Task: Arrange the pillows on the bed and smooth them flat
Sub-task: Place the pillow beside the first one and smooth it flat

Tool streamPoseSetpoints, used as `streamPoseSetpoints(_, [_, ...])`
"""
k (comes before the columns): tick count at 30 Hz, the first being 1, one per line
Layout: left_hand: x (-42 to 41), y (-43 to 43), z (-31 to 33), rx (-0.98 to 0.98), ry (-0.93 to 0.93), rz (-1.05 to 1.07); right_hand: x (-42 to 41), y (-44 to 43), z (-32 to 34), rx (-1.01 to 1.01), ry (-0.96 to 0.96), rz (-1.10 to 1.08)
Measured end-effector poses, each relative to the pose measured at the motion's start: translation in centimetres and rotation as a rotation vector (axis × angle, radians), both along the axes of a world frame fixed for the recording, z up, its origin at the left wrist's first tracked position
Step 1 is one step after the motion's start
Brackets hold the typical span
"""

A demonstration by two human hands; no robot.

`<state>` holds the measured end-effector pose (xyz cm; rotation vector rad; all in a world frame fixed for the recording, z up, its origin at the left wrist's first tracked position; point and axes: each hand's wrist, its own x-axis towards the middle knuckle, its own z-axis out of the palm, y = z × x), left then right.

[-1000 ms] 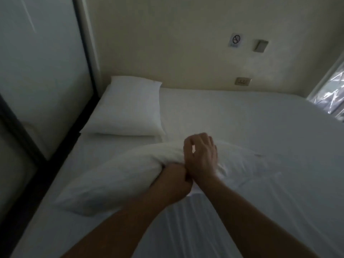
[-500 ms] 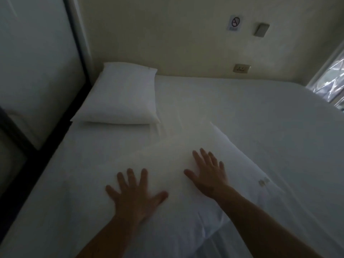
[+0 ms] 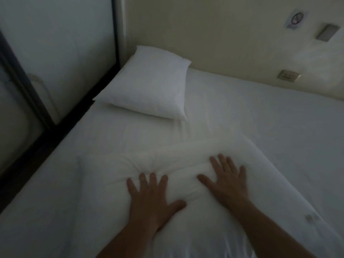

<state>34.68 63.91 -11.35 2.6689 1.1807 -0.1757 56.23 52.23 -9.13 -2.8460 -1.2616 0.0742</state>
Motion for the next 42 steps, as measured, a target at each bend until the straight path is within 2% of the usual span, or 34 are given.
streamPoseSetpoints(6, [-0.5,-1.1,0.0,0.053,-0.133,-0.032,1.6,0.7,-2.1,0.078,-0.23,0.109])
streamPoseSetpoints(10, [-1.6,-0.8,1.2,0.077,-0.162,-0.038,0.9,1.8,-1.4,-0.064,-0.182,0.057])
streamPoseSetpoints(14, [-3.3,0.5,4.5,0.049,-0.244,-0.033,0.9,3.5,3.2,-0.088,-0.242,0.125])
streamPoseSetpoints(18, [-6.0,1.4,9.5,0.106,-0.303,0.035,-0.7,8.4,8.8,0.036,-0.276,0.222])
streamPoseSetpoints(21, [-9.5,1.7,12.7,0.147,-0.289,0.155,-4.0,14.0,12.1,0.102,-0.282,0.396])
streamPoseSetpoints(24, [-12.6,2.6,14.2,0.084,-0.267,0.341,-7.8,19.5,14.0,0.143,-0.273,0.552])
streamPoseSetpoints(27, [-14.9,2.9,13.6,-0.088,-0.308,0.555,-11.9,23.5,12.9,0.191,-0.213,0.685])
streamPoseSetpoints(30, [-16.6,3.1,10.6,-0.247,-0.459,0.73,-16.4,26.5,8.8,0.162,-0.149,0.809])
streamPoseSetpoints(32, [-17.6,3.6,8.5,-0.323,-0.47,0.803,-18.7,27.8,6.0,0.13,-0.12,0.839])
streamPoseSetpoints(34, [-18.4,4.7,7.3,-0.283,-0.397,0.824,-19.6,29.2,4.8,0.12,-0.131,0.854])
streamPoseSetpoints(37, [-18.4,5.2,6.1,-0.209,-0.27,0.744,-19.3,31.0,4.5,0.107,-0.181,0.898])
streamPoseSetpoints(42, [-18.2,5.7,4.3,-0.17,-0.317,0.738,-19.3,32.0,1.8,0.091,-0.236,0.91])
